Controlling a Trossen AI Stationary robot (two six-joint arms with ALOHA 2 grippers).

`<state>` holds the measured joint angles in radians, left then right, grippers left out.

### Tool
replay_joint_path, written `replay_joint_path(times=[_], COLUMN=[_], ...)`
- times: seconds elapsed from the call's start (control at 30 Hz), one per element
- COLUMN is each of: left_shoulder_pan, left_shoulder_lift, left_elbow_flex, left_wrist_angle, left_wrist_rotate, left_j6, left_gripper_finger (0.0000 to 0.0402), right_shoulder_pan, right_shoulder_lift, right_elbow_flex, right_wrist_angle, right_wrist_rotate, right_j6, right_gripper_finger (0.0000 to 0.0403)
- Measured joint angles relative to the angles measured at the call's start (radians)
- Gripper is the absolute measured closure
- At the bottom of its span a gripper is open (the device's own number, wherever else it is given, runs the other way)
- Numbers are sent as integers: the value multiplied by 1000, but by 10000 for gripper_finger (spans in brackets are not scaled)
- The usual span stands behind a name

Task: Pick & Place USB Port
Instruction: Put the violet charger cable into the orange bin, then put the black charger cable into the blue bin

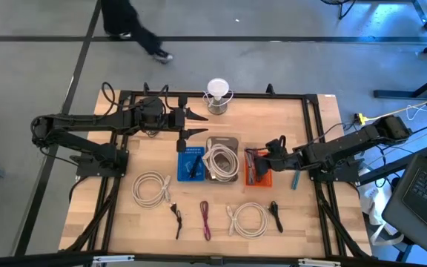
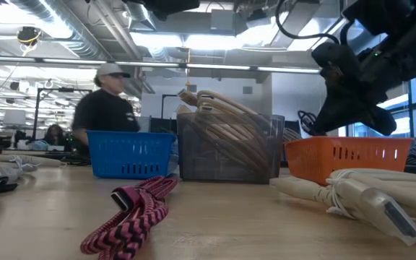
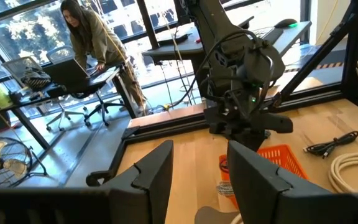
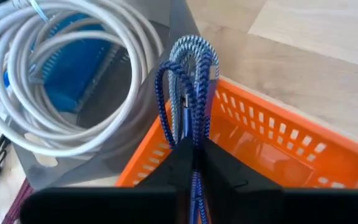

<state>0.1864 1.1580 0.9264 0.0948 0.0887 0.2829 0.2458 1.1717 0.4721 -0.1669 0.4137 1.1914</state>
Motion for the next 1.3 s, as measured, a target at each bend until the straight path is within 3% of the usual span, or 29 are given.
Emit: replay_joint_path(times=[0.23,0.4,0.63,0.83,1.0,1.3], left_shoulder_pan=[0,0,0,0,4,172], left_shoulder_lift=[0,-1,-5,-5,-5,67], left_elbow_flex=[0,0,0,0,-31,-52], left_wrist_angle=[0,-27,-233,-499,-650,-861], left_wrist_rotate=[0,0,-51,-186,-310,-329], left_j6=[0,0,-66,-185,-297,-415], left_gripper_finger=[258,258,258,258,258,258], right_shoulder_pan=[-14,-14,3,35,56,59], right_shoulder_lift=[0,-36,-118,-173,-191,-193], right_elbow_flex=[0,12,134,266,343,392], right_wrist_angle=[0,-2,-13,-92,-190,-287], right_wrist_rotate=[-41,-31,69,121,190,249], right_j6=[-32,-117,-392,-595,-670,-703], right_gripper_finger=[291,264,266,280,286,286])
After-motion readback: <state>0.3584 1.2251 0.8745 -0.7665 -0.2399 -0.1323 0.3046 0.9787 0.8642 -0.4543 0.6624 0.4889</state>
